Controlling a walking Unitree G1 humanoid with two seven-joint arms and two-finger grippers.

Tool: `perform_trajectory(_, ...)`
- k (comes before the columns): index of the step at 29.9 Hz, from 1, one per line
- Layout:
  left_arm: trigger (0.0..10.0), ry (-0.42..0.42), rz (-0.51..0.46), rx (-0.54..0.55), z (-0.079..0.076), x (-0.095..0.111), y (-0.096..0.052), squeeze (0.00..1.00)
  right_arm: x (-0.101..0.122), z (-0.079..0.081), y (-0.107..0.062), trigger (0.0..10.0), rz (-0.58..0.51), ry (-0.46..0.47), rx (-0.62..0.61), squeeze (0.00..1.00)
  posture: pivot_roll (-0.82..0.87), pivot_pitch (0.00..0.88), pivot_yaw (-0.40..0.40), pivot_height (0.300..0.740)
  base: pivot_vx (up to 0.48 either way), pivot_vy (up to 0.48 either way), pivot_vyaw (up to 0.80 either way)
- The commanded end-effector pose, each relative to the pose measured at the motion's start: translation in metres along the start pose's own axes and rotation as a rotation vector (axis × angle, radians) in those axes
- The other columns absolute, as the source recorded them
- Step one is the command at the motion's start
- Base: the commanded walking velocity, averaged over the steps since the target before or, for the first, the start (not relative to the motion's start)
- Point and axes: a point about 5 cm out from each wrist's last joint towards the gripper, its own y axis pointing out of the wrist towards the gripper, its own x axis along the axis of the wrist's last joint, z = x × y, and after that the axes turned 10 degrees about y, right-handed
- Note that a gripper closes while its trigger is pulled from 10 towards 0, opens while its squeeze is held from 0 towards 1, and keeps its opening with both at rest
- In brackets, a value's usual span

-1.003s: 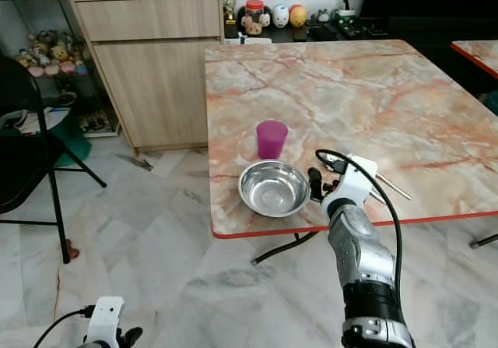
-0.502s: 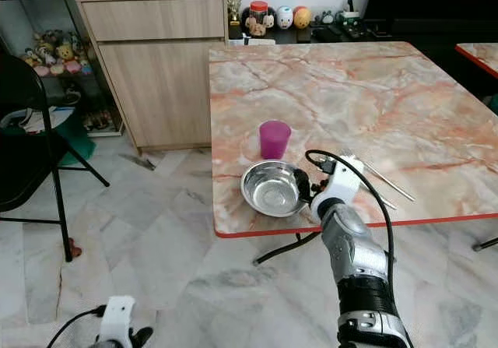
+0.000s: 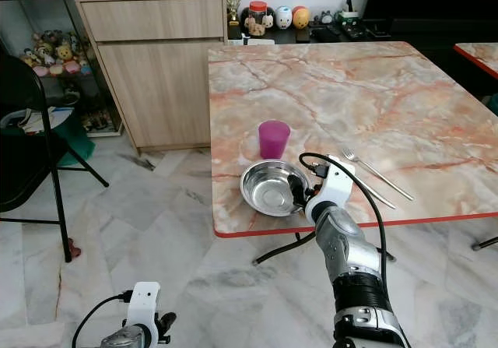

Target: Setting the table

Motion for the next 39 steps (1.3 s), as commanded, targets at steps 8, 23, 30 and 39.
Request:
perform_trajectory(8, 10.0, 0.019, 0.049, 0.011, 0.01, -0.015, -0.003, 0.0, -0.006, 0.006, 0.004, 10.0, 0.027, 0.002, 0.03, 0.0, 0.04, 0.0, -0.039, 0.736, 0.0, 0.0, 0.0)
perform_trajectory(23, 10.0, 0.017, 0.054, 0.019, 0.01, -0.016, -0.003, 0.0, -0.012, 0.008, 0.006, 0.0, 0.041, 0.013, 0.047, 0.0, 0.05, 0.0, -0.041, 0.736, 0.0, 0.0, 0.0)
perform_trajectory(30, 10.0, 0.015, 0.051, 0.017, 0.01, -0.015, -0.003, 0.0, -0.008, 0.008, 0.007, 0.0, 0.027, 0.013, 0.043, 0.0, 0.05, 0.0, -0.041, 0.736, 0.0, 0.0, 0.0)
perform_trajectory(39, 10.0, 0.015, 0.052, 0.017, 0.01, -0.016, -0.003, 0.0, -0.009, 0.011, 0.007, 0.0, 0.017, 0.02, 0.056, 0.0, 0.05, 0.0, -0.04, 0.736, 0.0, 0.0, 0.0)
